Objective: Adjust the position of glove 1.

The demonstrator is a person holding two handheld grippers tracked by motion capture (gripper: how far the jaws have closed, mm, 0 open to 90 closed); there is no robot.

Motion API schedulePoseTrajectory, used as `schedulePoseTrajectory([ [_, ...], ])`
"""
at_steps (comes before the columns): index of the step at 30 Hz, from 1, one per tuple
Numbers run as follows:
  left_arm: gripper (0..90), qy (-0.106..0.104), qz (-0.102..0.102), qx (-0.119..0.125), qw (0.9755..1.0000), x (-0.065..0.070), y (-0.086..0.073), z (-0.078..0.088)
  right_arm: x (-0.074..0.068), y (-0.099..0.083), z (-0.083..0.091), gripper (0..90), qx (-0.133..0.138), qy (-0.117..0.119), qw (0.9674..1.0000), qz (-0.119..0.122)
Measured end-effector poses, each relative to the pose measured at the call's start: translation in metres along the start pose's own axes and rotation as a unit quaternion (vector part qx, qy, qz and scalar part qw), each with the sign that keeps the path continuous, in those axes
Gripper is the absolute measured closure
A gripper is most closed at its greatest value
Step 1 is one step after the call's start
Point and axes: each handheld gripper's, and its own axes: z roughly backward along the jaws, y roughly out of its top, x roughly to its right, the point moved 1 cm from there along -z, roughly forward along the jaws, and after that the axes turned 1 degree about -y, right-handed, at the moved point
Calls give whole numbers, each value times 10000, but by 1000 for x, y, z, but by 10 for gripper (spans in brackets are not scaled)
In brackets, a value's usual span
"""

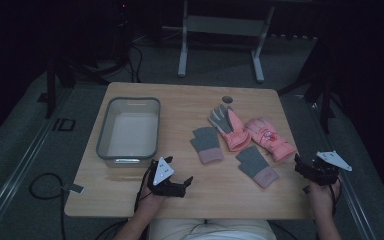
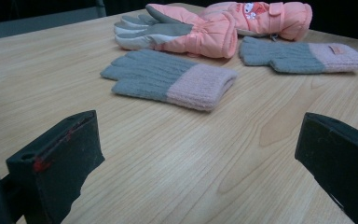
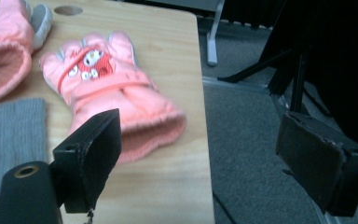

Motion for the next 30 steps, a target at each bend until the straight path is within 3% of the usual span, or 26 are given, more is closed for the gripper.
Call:
schedulePoseTrajectory([
  [7,1,-5,-13,-6,10000,0,0,0,-4,22,-4,142,72,90,9999,41],
  [20,1,-17,-40,-6,10000,1,0,0,-34,70,-3,134,205,472,9986,119],
  [26,1,-20,-48,-14,10000,1,0,0,-54,87,0,189,215,749,9962,378],
  [30,1,-26,-63,-28,10000,1,0,0,-65,96,-1,167,232,1131,9931,204],
])
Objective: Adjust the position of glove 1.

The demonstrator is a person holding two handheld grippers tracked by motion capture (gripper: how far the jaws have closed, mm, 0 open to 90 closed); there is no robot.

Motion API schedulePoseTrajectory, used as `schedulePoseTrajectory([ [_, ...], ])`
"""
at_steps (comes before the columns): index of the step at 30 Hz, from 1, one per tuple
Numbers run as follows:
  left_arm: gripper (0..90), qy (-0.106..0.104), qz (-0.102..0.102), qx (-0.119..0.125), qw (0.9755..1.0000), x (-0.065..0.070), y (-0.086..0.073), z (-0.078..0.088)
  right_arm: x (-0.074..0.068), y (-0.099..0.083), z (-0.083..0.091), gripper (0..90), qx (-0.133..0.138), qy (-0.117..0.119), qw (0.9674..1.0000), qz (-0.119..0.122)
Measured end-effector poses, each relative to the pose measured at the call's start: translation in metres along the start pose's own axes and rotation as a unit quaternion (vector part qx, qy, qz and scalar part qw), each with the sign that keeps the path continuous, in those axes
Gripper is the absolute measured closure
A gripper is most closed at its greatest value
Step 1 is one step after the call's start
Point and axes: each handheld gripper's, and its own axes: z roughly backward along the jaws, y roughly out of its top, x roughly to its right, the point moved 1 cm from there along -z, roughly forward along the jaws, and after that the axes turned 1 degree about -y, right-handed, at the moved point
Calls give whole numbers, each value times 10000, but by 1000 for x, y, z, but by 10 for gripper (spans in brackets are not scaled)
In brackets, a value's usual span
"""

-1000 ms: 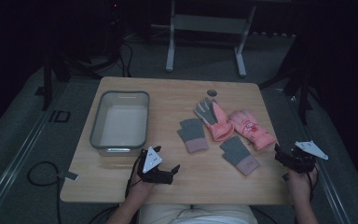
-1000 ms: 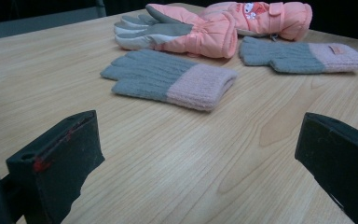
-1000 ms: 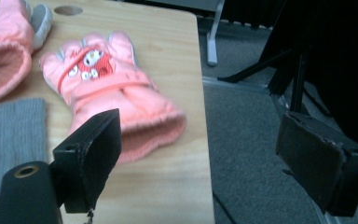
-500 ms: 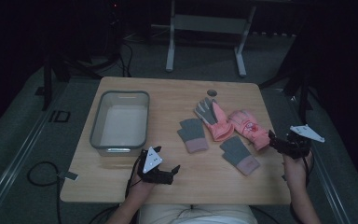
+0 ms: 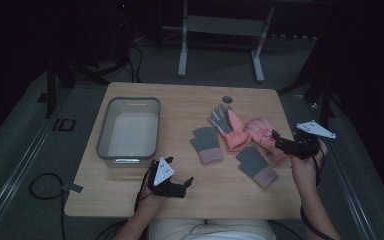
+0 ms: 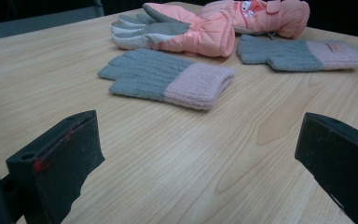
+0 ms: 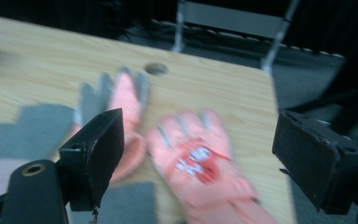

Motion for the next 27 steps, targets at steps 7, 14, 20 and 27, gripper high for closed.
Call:
schedulePoseTrajectory([
  [7,1,-5,-2,3,10000,0,0,0,-21,9,-12,118,-80,515,9986,-26],
  [14,1,-14,6,11,10000,0,0,0,-56,11,-31,136,-270,1301,9909,224],
  [20,1,-28,17,12,10000,0,0,0,-83,8,-54,191,-533,1648,9842,376],
  [27,1,-37,0,10,10000,0,0,0,-114,5,-78,314,-755,2099,9731,570],
])
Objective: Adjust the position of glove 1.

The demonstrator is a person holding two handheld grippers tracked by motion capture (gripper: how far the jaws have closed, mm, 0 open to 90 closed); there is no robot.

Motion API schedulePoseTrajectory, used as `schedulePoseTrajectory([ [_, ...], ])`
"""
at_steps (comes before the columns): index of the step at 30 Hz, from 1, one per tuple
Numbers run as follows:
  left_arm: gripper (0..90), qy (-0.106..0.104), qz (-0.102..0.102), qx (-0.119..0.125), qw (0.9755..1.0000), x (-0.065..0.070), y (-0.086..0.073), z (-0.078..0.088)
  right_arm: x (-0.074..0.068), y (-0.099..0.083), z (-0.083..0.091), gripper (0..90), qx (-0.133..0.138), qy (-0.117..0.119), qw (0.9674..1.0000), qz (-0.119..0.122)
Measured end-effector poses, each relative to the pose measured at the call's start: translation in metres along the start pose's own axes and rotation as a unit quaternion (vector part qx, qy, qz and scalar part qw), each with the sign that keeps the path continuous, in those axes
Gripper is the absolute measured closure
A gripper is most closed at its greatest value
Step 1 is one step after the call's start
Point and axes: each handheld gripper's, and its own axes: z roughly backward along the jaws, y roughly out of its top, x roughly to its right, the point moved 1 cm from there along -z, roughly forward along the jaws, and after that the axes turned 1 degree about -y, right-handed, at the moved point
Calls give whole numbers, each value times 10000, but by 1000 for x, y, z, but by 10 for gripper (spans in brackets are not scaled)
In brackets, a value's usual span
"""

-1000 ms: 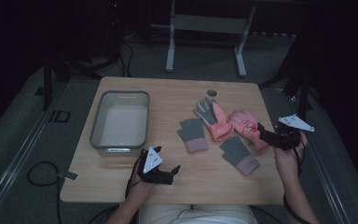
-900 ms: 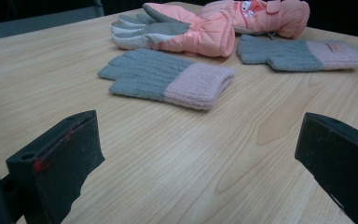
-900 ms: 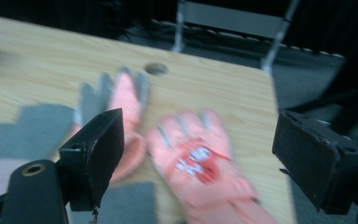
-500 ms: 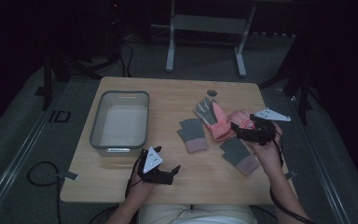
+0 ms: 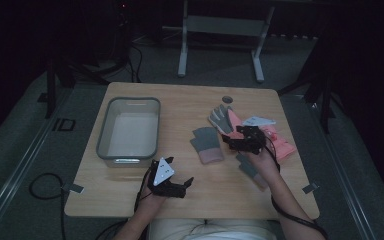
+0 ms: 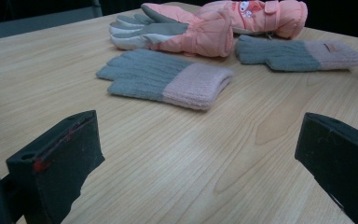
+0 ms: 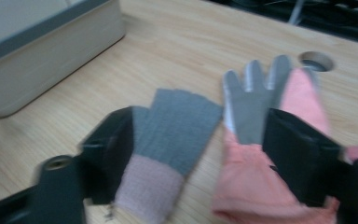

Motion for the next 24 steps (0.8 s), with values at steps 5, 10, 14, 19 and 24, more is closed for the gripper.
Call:
schedulePoseTrajectory([
  [5,1,-16,1,2,10000,0,0,0,-8,0,-23,376,-194,142,9996,158],
  [10,1,-26,8,1,10000,0,0,0,-10,-2,-40,410,-314,235,9990,194],
  [14,1,-33,8,4,10000,-1,0,0,-10,-5,-61,446,-553,248,9979,217],
  [19,1,-37,10,10,10000,-1,0,0,-13,-5,-79,508,-803,169,9962,303],
  [24,1,-47,25,16,10000,-1,0,0,-9,-3,-93,542,-1017,205,9939,365],
])
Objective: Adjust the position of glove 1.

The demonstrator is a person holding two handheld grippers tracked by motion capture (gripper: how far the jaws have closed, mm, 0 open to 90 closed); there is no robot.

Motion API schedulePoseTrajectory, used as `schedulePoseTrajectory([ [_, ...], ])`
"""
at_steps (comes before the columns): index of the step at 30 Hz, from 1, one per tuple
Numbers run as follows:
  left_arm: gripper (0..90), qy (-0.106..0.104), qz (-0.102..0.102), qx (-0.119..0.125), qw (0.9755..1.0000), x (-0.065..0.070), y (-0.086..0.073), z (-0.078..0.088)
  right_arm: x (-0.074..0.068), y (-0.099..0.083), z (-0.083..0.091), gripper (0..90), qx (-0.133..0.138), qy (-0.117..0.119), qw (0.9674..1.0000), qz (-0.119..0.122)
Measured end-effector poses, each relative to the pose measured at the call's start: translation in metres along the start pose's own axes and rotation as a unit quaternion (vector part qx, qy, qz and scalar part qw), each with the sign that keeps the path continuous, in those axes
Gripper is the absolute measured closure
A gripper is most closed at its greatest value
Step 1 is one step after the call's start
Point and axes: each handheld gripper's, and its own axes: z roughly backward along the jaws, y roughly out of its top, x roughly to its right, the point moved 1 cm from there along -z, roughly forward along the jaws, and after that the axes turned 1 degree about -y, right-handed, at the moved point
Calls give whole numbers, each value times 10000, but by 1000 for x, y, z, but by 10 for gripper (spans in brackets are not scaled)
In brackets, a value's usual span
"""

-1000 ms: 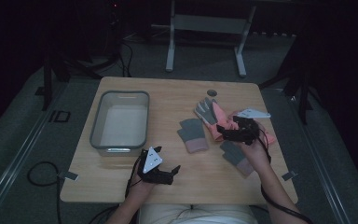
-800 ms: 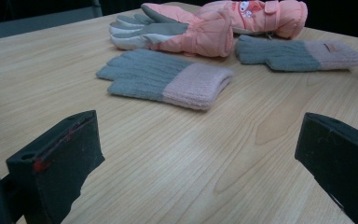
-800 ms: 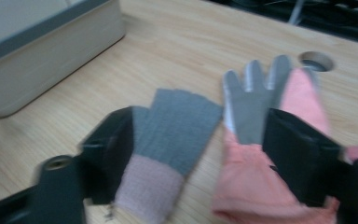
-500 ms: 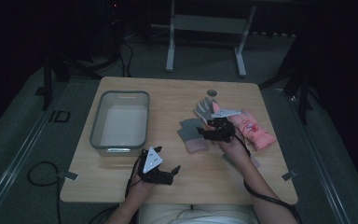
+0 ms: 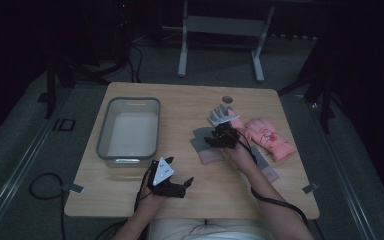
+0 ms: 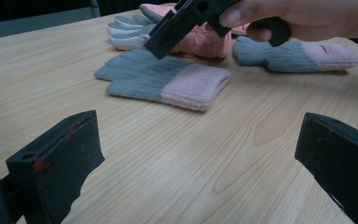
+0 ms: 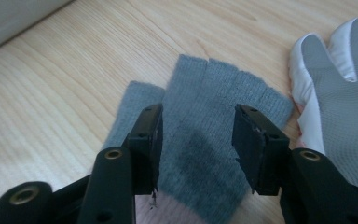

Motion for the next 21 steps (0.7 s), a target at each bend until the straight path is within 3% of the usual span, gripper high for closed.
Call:
schedulePoseTrajectory([
  [10,1,-14,-12,-13,10000,1,0,0,-1,-2,-23,543,-326,-142,9990,254],
  [12,1,-6,-31,-17,10000,1,0,0,-1,-1,-24,556,-369,-135,9990,202],
  [18,1,-4,-15,-16,10000,1,0,0,-5,4,-26,738,-513,-149,9983,246],
  [21,1,-4,8,-11,10000,0,0,0,-7,6,-27,804,-526,-159,9984,144],
])
